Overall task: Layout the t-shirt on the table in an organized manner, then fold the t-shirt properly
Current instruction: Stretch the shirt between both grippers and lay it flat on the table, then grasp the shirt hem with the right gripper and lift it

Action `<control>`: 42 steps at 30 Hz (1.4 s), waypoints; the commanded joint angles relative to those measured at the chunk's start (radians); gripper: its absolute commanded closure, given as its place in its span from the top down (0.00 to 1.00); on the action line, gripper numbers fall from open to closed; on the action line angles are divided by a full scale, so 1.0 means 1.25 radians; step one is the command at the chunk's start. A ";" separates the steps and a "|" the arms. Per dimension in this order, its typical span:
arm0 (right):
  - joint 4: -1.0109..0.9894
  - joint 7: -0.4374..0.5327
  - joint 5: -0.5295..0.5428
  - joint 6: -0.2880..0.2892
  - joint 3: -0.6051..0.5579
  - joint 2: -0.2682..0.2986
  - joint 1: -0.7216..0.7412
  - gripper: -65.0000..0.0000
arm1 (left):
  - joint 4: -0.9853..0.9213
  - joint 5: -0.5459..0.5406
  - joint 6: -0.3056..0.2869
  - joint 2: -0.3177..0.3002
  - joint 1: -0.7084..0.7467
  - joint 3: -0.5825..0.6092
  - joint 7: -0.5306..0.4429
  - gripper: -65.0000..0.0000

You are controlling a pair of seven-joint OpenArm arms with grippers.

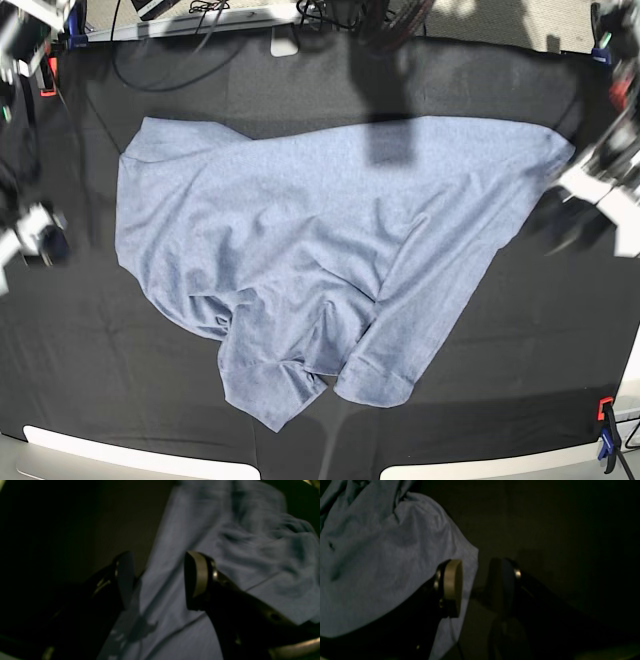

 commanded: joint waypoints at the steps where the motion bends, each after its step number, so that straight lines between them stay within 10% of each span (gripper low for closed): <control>1: -0.008 0.020 0.002 -0.003 -0.011 0.018 0.029 0.39 | 0.010 0.013 -0.001 -0.011 -0.033 0.023 -0.020 0.45; 13: -0.330 0.090 -0.017 -0.004 -0.207 -0.021 0.371 0.39 | -0.195 0.113 0.053 -0.004 -0.251 0.206 -0.074 0.45; 25: -0.780 0.305 -0.307 -0.009 -0.358 -0.179 0.658 0.39 | -0.226 0.113 0.053 -0.005 -0.263 0.205 -0.063 0.45; 32: -0.929 0.439 -0.443 -0.155 -0.360 -0.231 0.688 0.39 | -0.226 0.113 0.053 -0.005 -0.261 0.205 -0.061 0.45; 42: -1.003 0.425 -0.522 -0.189 -0.360 -0.208 0.678 0.39 | -0.226 0.113 0.052 -0.005 -0.261 0.205 -0.062 0.45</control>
